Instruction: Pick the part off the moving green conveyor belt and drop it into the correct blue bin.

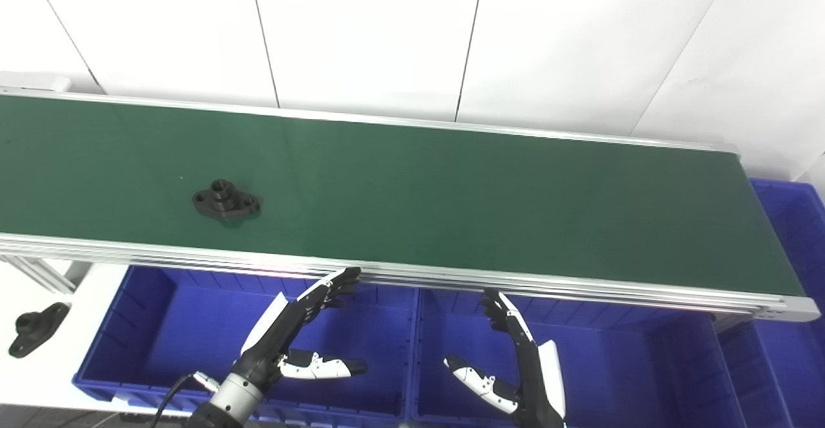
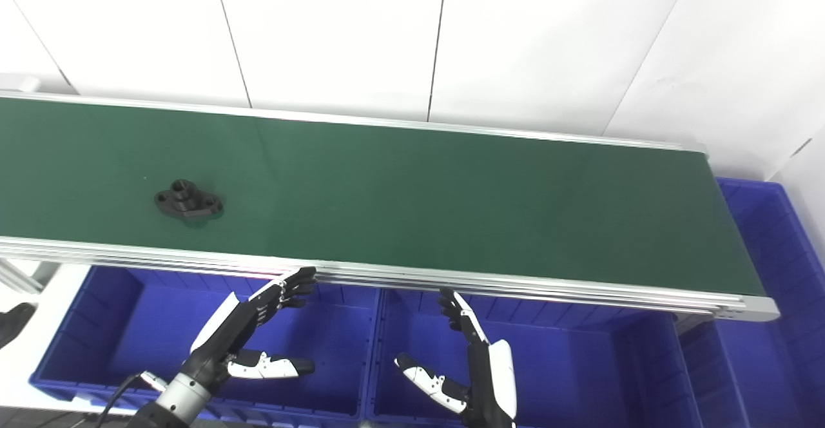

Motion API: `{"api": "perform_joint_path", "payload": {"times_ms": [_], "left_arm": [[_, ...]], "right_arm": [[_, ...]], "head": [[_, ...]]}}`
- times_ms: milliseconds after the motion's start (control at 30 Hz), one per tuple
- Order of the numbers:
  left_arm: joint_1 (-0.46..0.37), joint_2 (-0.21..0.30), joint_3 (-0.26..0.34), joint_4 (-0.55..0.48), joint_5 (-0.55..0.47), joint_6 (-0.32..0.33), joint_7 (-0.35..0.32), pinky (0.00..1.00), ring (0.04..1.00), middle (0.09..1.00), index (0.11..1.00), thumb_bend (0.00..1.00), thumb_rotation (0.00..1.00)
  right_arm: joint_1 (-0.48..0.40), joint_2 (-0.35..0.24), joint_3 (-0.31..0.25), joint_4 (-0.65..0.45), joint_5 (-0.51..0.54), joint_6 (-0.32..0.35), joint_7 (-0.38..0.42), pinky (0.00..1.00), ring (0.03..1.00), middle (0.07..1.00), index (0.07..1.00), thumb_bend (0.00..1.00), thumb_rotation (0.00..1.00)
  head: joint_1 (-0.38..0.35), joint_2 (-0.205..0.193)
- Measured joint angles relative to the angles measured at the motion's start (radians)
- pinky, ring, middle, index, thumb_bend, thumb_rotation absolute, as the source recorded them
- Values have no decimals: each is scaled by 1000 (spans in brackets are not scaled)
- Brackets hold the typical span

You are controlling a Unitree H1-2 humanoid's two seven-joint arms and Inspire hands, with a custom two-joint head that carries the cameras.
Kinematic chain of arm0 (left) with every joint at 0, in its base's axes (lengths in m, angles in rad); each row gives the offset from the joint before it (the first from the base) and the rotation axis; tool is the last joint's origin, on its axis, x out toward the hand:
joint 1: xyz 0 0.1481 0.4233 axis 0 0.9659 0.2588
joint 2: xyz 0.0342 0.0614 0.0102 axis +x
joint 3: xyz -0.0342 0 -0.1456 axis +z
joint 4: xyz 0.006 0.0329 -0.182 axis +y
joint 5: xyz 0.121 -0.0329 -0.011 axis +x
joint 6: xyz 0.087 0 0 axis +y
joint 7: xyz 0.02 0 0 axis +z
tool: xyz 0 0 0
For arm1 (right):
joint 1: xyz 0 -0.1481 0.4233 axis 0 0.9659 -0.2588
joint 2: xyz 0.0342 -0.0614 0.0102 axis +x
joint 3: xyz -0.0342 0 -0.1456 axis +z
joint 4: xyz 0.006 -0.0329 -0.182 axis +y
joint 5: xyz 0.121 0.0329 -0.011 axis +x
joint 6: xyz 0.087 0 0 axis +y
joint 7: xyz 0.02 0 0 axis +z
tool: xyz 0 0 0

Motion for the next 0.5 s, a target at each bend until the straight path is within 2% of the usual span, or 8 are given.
{"api": "perform_joint_path", "payload": {"times_ms": [67,100,133,167,200,300,367,500], "left_arm": [[1,-2,-1,0,5,0,1,788,840,873,877,825,325],[1,-3,-3,0,11,0,2,781,832,867,870,825,310],[1,-5,-6,1,13,0,4,768,825,860,862,826,298],[1,-8,-8,3,17,0,5,768,825,860,862,826,298],[1,-14,-11,5,22,0,8,761,822,856,856,832,294],[2,-31,-21,17,32,0,21,758,822,850,844,858,286],[3,-34,-31,24,37,0,26,746,819,847,837,878,273],[3,-33,-37,34,59,0,43,713,804,839,829,891,249]], "right_arm": [[3,-4,2,0,6,0,-1,805,823,829,873,736,449],[4,-6,5,0,11,0,-1,807,830,837,879,726,449],[5,-10,12,0,17,0,-2,808,839,846,888,709,445],[5,-19,23,0,22,0,-3,808,839,846,888,709,445],[4,-29,32,1,26,0,-5,806,842,848,891,698,446],[3,-56,47,12,28,0,-28,743,813,842,894,678,456],[1,-64,48,23,28,0,-43,745,815,841,899,664,460],[-7,-82,80,29,29,0,-85,792,837,845,908,657,450]], "head": [[102,-40],[112,-43],[168,-66],[169,-66],[213,-86],[245,-103],[284,-127],[296,-146]]}}
